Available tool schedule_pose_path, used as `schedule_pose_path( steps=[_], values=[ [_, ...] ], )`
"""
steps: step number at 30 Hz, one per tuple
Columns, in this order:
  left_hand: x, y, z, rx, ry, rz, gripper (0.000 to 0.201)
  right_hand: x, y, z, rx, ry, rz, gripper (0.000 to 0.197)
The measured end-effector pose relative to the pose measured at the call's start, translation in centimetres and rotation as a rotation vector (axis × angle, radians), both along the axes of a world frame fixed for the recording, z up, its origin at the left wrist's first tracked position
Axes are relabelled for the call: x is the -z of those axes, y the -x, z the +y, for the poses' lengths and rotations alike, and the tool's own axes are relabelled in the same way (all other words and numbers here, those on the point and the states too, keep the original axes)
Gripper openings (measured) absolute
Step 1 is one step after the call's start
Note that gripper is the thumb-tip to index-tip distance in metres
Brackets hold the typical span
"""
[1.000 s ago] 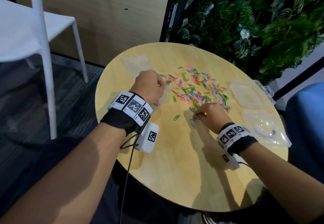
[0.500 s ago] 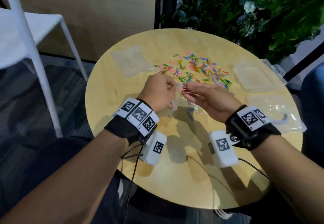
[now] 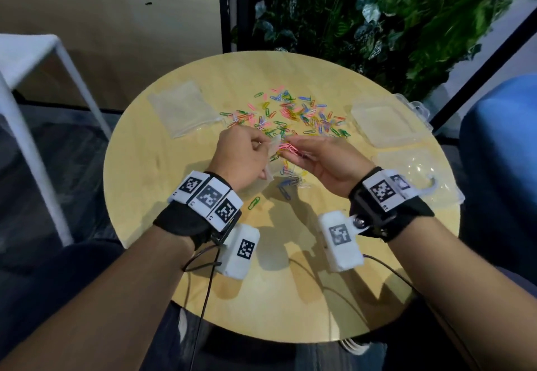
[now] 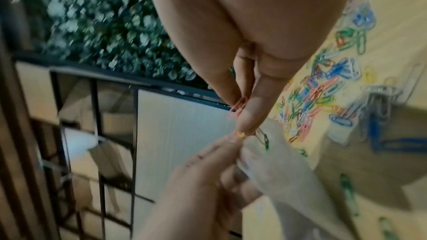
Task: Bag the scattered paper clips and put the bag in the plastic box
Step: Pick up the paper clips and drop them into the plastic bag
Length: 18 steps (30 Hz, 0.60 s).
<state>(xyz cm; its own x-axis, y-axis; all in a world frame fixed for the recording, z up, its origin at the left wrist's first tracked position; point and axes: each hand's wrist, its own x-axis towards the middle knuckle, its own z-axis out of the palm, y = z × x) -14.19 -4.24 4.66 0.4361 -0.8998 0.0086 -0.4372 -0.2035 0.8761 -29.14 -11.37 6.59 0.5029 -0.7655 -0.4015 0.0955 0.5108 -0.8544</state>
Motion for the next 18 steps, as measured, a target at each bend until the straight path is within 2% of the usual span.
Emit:
schedule_pose_path(
  steps=[4, 7, 9, 11, 13, 16, 18],
  values=[
    [-0.2, 0.0, 0.2, 0.029, 0.011, 0.040, 0.013, 0.7, -1.3, 0.6, -0.009, 0.036, 0.081, 0.018],
    [-0.4, 0.0, 0.4, 0.060, 0.024, 0.044, 0.012, 1.2, -1.9, 1.2, -0.097, 0.145, 0.170, 0.028],
    [-0.5, -0.1, 0.5, 0.069, 0.025, 0.056, 0.013, 1.7, -1.9, 1.3, -0.118, 0.350, 0.311, 0.023],
    [-0.7, -0.3, 0.7, 0.084, 0.022, 0.056, 0.013, 2.1, -2.0, 1.4, -0.154, 0.686, 0.528, 0.014],
    [-0.8, -0.6, 0.9, 0.093, 0.023, 0.045, 0.013, 2.3, -2.3, 1.5, -0.241, 0.938, 0.663, 0.018],
    [-1.1, -1.1, 1.1, 0.086, 0.033, 0.038, 0.013, 2.2, -2.9, 1.4, -0.449, 0.965, 0.678, 0.037],
    [-1.4, -1.5, 1.1, 0.076, 0.037, 0.044, 0.013, 2.0, -3.0, 1.5, -0.483, 0.941, 0.622, 0.044]
  ],
)
